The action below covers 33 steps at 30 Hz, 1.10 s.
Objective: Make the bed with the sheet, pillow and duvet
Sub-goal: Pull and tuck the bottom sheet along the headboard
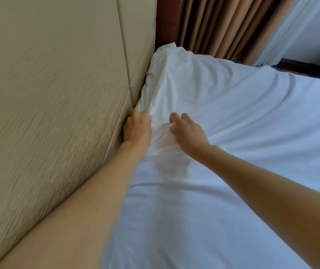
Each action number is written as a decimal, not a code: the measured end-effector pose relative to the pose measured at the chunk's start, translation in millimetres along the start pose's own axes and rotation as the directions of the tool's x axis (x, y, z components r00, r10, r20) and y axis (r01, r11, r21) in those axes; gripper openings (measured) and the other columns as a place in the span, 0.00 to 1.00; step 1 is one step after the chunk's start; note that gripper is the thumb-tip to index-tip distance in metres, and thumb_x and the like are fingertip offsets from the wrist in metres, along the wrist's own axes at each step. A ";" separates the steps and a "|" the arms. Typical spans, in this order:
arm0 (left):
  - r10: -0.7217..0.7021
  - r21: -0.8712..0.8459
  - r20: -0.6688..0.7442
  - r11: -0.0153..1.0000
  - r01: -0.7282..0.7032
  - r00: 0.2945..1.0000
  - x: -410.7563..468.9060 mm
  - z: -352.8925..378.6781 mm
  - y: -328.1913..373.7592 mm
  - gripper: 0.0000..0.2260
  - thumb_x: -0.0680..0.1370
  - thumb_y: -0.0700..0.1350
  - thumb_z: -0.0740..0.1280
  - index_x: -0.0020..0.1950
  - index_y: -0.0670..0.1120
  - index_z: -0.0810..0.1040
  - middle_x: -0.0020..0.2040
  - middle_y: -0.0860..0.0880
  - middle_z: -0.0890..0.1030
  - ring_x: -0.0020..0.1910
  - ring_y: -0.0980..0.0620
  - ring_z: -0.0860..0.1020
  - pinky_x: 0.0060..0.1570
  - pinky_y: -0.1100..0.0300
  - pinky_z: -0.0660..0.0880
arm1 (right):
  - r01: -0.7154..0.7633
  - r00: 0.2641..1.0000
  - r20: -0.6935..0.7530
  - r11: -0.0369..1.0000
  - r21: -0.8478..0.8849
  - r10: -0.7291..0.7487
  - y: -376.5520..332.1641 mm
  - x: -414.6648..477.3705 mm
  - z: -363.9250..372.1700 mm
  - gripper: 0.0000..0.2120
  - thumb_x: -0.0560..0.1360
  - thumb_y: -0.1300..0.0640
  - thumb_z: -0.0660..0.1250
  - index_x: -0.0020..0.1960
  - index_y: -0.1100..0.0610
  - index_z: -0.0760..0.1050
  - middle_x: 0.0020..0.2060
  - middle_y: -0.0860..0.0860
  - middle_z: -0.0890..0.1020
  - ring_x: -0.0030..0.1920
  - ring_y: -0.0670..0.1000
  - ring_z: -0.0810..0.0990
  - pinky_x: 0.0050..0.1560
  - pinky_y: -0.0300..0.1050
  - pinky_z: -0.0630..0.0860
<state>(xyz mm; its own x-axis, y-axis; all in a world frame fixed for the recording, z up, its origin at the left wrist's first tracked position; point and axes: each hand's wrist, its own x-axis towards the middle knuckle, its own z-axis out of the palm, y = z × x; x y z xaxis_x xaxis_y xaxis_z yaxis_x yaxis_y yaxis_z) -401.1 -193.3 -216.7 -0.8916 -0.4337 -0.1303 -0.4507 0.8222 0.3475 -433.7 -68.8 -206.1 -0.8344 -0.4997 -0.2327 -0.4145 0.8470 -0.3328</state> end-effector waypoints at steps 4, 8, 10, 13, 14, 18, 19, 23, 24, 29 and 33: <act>0.013 0.165 0.007 0.986 -0.014 1.000 1.4 -14.0 12.5 0.17 0.84 0.46 0.51 0.65 0.42 0.73 0.62 0.39 0.74 0.60 0.38 0.74 0.52 0.49 0.71 | 0.039 0.999 0.018 0.998 -0.053 -0.038 -0.7 3.2 -10.2 0.10 0.77 0.64 0.54 0.57 0.57 0.67 0.43 0.55 0.67 0.41 0.57 0.67 0.40 0.45 0.61; -0.024 0.192 -0.061 0.981 0.035 0.998 0.9 -27.0 15.4 0.14 0.83 0.41 0.53 0.62 0.39 0.74 0.61 0.40 0.74 0.58 0.38 0.75 0.51 0.49 0.71 | 0.136 0.981 -0.158 0.983 0.124 -0.115 -12.7 10.0 -20.5 0.11 0.70 0.73 0.52 0.44 0.57 0.61 0.39 0.56 0.68 0.38 0.56 0.65 0.37 0.46 0.60; -0.056 0.101 -0.080 0.993 0.064 0.995 0.1 -30.9 16.6 0.13 0.82 0.37 0.53 0.60 0.36 0.74 0.60 0.38 0.75 0.58 0.36 0.74 0.52 0.48 0.71 | 0.165 0.971 -0.197 0.974 0.154 -0.133 -15.2 13.5 -23.5 0.12 0.69 0.74 0.52 0.43 0.58 0.61 0.38 0.56 0.68 0.38 0.56 0.64 0.37 0.47 0.59; -0.081 -0.030 -0.154 0.997 0.077 0.985 0.8 -35.0 17.8 0.12 0.80 0.33 0.53 0.57 0.33 0.74 0.57 0.35 0.76 0.56 0.34 0.74 0.50 0.47 0.69 | 0.143 0.975 -0.201 0.966 0.217 -0.099 -13.2 18.9 -16.5 0.11 0.70 0.73 0.53 0.42 0.58 0.62 0.38 0.56 0.69 0.38 0.55 0.65 0.37 0.46 0.60; -0.088 -0.075 -0.191 0.994 0.075 0.978 1.6 -35.0 17.6 0.12 0.79 0.32 0.52 0.56 0.33 0.74 0.57 0.35 0.76 0.56 0.34 0.74 0.50 0.47 0.68 | 0.118 0.980 -0.185 0.960 0.253 -0.072 -11.0 22.1 -12.2 0.09 0.71 0.72 0.53 0.43 0.58 0.63 0.39 0.56 0.69 0.39 0.56 0.66 0.37 0.45 0.60; -0.147 -0.203 -0.185 0.973 0.108 0.972 7.2 -23.9 16.1 0.11 0.81 0.34 0.51 0.58 0.34 0.70 0.60 0.35 0.75 0.58 0.35 0.74 0.51 0.51 0.66 | 0.027 0.997 -0.080 0.946 0.323 -0.001 -2.1 36.2 5.5 0.08 0.75 0.67 0.54 0.51 0.61 0.69 0.45 0.58 0.72 0.44 0.56 0.69 0.42 0.43 0.63; -0.163 -0.196 -0.112 0.971 0.139 0.980 6.6 -19.2 16.0 0.10 0.82 0.36 0.52 0.60 0.34 0.68 0.61 0.35 0.73 0.59 0.35 0.73 0.53 0.50 0.67 | 0.017 0.998 -0.066 0.941 0.338 0.005 -1.4 38.2 8.9 0.09 0.76 0.66 0.53 0.52 0.61 0.69 0.45 0.58 0.71 0.44 0.55 0.69 0.43 0.43 0.63; -0.149 -0.063 0.106 0.986 0.157 0.983 -0.4 -13.8 16.4 0.18 0.79 0.39 0.62 0.66 0.36 0.62 0.66 0.37 0.67 0.63 0.37 0.71 0.58 0.49 0.69 | 0.014 0.998 -0.058 0.930 0.367 0.007 1.8 38.9 14.1 0.07 0.77 0.65 0.53 0.49 0.57 0.67 0.43 0.56 0.69 0.43 0.54 0.68 0.42 0.42 0.62; -0.151 -0.004 0.111 0.988 0.152 0.982 -1.0 -15.3 16.3 0.17 0.79 0.37 0.61 0.66 0.36 0.63 0.66 0.37 0.68 0.64 0.37 0.71 0.58 0.49 0.69 | 0.018 0.999 -0.055 0.931 0.364 0.002 2.2 39.2 13.9 0.06 0.77 0.66 0.53 0.48 0.57 0.65 0.43 0.56 0.69 0.42 0.54 0.67 0.41 0.42 0.62; -0.104 0.045 0.067 0.994 0.101 0.992 -4.0 -19.6 13.3 0.11 0.79 0.33 0.55 0.59 0.35 0.72 0.60 0.37 0.75 0.59 0.37 0.74 0.51 0.49 0.72 | 0.022 1.000 -0.026 0.919 0.393 -0.013 0.7 41.1 5.0 0.08 0.74 0.69 0.51 0.45 0.58 0.63 0.40 0.56 0.70 0.40 0.54 0.66 0.38 0.45 0.63; -0.125 -0.129 -0.171 0.986 0.103 0.977 1.5 -31.4 14.4 0.08 0.77 0.31 0.54 0.52 0.37 0.70 0.53 0.35 0.77 0.52 0.35 0.75 0.41 0.51 0.64 | 0.094 0.985 -0.170 0.872 0.480 -0.013 -6.4 40.9 -6.8 0.09 0.72 0.70 0.49 0.41 0.58 0.62 0.38 0.56 0.69 0.38 0.54 0.65 0.36 0.46 0.62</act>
<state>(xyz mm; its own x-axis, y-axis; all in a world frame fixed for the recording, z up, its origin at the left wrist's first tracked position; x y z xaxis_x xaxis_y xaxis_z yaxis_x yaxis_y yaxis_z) -407.6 -193.7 -182.7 -0.8077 -0.5894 -0.0124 -0.5311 0.7184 0.4492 -467.6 -93.5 -207.2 -0.8786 -0.4724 -0.0697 -0.2656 0.6047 -0.7509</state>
